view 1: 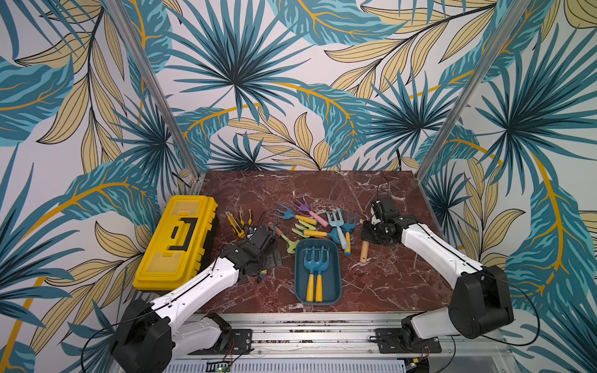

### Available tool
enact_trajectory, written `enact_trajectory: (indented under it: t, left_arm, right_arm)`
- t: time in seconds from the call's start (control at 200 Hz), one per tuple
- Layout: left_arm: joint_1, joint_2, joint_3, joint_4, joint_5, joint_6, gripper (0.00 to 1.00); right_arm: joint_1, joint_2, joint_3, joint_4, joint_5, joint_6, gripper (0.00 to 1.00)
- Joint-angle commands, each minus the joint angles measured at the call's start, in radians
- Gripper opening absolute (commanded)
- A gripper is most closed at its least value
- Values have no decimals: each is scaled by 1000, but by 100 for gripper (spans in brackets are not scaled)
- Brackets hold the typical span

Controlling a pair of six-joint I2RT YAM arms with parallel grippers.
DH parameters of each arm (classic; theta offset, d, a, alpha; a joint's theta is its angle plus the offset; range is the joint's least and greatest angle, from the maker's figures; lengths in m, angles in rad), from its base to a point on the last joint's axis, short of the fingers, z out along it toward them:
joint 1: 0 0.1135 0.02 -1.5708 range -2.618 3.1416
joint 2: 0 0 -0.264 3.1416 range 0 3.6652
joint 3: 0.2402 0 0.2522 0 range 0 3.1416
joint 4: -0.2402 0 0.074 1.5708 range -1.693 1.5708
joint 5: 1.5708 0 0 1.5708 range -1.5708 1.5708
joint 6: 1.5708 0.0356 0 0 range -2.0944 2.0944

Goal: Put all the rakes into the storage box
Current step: Pick up the rake at the center of the board, then place the rake in the storage box.

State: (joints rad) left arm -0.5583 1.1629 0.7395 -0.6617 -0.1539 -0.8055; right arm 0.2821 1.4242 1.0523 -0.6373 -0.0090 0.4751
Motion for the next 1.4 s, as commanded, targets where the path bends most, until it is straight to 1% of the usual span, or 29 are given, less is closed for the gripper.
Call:
enact_trajectory:
  t: [0.0,0.105,0.27,0.456,0.571,0.646,0.661,0.701,0.786,0.806,0.846,1.007,1.072,1.187,1.237,1.257,1.287,1.337,1.367,1.392]
  left_arm:
    - [50,-30,-48,65,30,21,100]
    - [85,-33,-78,101,58,32,100]
    - [121,-18,-98,125,81,54,100]
    - [149,-7,-120,153,83,67,100]
    - [154,20,-125,171,89,73,98]
    - [156,48,-115,167,89,84,94]
    - [156,53,-110,166,117,86,94]
    - [156,70,-102,159,127,93,91]
    - [156,107,-95,165,128,100,86]
    - [156,114,-95,166,128,101,84]
    - [156,128,-93,170,127,103,82]
    - [156,168,-91,193,126,106,73]
    - [157,182,-90,197,125,107,72]
    - [157,203,-84,204,120,109,66]
    - [157,213,-79,207,120,112,66]
    - [157,218,-77,209,121,114,64]
    - [157,226,-73,209,122,114,64]
    - [157,239,-67,209,123,116,62]
    - [156,247,-63,209,124,116,61]
    - [157,252,-62,209,123,118,60]
  right_arm:
    - [72,-61,-28,-91,-12,34,4]
    - [164,-116,-19,-130,-9,69,4]
    - [282,-153,-3,-157,-70,121,4]
    - [398,-131,-5,-134,-116,192,4]
    - [446,-89,5,-102,-119,231,4]
    - [477,-51,22,-81,-111,249,4]
    - [483,-43,25,-77,-110,253,4]
    - [500,-19,38,-71,-102,263,4]
    - [516,33,63,-66,-80,276,4]
    - [546,46,68,-64,-75,279,4]
    - [557,69,76,-62,-65,282,4]
    - [568,133,77,-56,-20,298,4]
    - [568,153,72,-53,-6,301,4]
    - [568,187,68,-53,17,306,5]
    - [568,197,63,-53,30,307,9]
    - [567,202,61,-52,35,308,14]
    - [568,205,60,-53,39,310,24]
    - [568,209,58,-53,40,309,30]
    - [568,207,58,-52,42,308,36]
    - [569,202,58,-53,45,307,39]
